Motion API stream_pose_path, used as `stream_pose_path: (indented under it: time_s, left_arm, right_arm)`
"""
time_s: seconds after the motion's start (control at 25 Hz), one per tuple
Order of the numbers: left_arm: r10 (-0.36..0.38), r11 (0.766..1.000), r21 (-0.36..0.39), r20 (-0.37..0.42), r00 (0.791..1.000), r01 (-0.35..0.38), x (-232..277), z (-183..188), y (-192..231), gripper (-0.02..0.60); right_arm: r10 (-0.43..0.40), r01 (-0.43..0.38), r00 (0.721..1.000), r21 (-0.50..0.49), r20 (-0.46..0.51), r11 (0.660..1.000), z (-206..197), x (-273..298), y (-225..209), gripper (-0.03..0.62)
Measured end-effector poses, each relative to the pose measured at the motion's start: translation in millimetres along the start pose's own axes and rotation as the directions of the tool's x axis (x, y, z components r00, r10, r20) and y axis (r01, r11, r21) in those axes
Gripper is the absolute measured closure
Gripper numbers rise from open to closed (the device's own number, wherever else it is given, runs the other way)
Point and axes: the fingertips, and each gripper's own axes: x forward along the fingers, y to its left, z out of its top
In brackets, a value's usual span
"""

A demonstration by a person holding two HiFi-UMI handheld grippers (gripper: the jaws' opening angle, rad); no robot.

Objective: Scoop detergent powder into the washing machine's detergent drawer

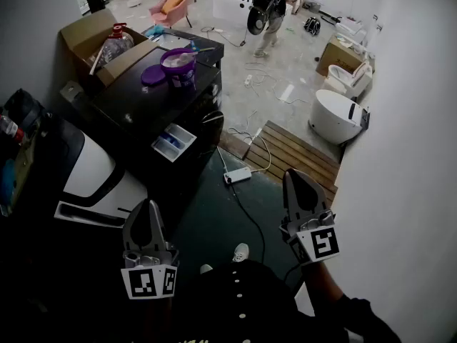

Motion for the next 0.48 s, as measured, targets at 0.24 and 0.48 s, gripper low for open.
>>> stream_pose_path:
  time_s: [0.24,0.48]
  left_arm:
    - [0.000,1.000,0.006,0.001,1.000,0.000,-1,0,-3,0.572]
    - [-0.005,1.000,0.009,-0.012,1.000,0.005,1,-4,-9,0.572]
  right_arm:
    - [0.009,-0.010,1.000,0.018,0.027,1.000,0,-7,-3,0.566]
    - [0.063,-0.066,0.997,0.060,0.047,0.996,-5,-11,0,0.565]
